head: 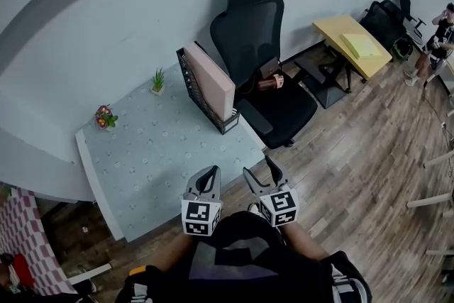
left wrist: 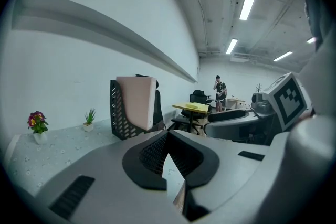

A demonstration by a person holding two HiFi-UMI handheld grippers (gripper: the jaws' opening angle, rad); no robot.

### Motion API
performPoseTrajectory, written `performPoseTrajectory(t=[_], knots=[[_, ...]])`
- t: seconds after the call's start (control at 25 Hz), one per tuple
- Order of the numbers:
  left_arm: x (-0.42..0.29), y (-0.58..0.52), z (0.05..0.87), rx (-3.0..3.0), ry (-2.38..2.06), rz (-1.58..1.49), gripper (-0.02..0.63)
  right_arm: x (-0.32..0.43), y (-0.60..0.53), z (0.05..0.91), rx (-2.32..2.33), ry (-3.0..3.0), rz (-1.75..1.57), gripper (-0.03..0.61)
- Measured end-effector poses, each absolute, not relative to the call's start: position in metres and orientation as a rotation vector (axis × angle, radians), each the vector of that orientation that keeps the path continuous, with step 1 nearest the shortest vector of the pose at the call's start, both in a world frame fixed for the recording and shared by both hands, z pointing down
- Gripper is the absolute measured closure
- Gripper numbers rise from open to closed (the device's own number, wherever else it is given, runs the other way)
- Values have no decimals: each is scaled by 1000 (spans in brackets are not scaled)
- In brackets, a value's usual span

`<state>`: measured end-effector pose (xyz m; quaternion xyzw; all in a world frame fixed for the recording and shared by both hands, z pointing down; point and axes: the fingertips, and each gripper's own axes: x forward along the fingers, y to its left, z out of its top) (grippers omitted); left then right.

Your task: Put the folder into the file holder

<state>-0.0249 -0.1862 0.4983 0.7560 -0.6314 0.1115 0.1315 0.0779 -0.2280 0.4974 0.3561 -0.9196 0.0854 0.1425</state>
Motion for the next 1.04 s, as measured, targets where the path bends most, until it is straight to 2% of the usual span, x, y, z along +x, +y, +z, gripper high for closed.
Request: performPoseTrajectory(t=[1.04], knots=[[-2,-178,495,2198,-1839,340,607,99,-218,501,1027,-2625,290,281]])
